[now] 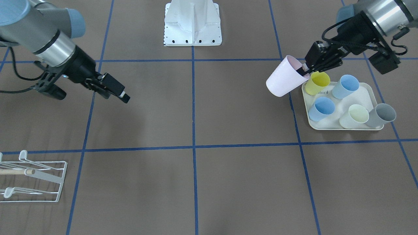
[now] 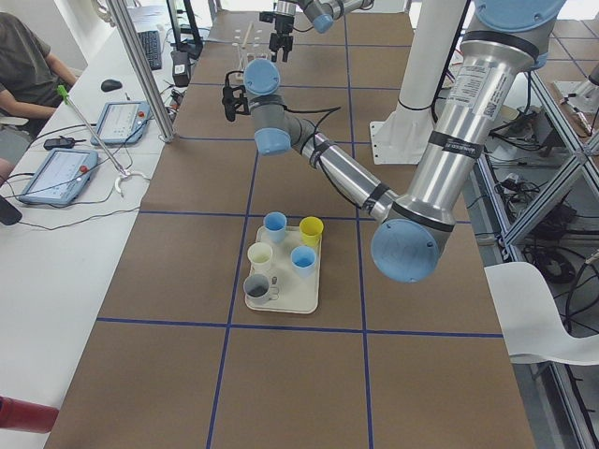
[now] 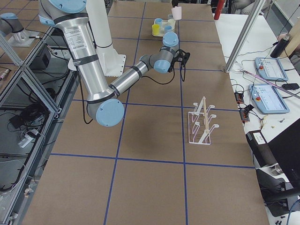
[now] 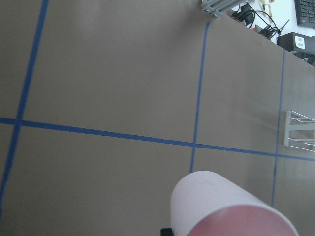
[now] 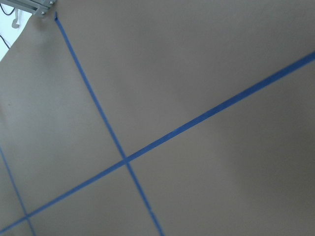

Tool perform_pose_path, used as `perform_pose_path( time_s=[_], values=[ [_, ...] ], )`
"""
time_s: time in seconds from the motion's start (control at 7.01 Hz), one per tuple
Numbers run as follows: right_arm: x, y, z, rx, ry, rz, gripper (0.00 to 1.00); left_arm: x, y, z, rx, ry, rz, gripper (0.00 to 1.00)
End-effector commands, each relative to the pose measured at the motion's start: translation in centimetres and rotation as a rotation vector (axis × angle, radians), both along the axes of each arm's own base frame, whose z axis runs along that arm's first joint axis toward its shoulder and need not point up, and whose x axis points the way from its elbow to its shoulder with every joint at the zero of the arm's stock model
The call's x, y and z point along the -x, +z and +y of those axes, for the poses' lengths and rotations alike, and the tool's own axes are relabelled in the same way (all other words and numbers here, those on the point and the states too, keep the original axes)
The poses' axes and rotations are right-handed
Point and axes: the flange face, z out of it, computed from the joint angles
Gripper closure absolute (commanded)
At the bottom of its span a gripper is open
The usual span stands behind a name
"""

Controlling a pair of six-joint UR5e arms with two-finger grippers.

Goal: Transfer IKEA cup to right arm and place on rack

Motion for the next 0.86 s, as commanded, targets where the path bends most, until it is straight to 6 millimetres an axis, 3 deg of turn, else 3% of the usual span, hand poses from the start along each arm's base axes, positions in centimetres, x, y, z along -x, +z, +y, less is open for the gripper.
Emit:
perform_pose_path(
  time_s=[0.0,0.29,0.71],
  values=[
    [3.3,-3.8,2.0,0.282,0.206,-0.289,0.01,-5.8,-3.4,2.1,0.066,-0.078,0.218,1.0],
    [3.8,-4.8,3.3,0.449,0.266,-0.581,0.01,-7.6,-4.2,2.3,0.122,-0.114,0.39,1.0],
    [3.2,-8.3,3.0,0.582,0.328,-0.734,0.01,-11.4,-6.3,2.4,0.191,-0.137,0.549,1.0]
  ],
)
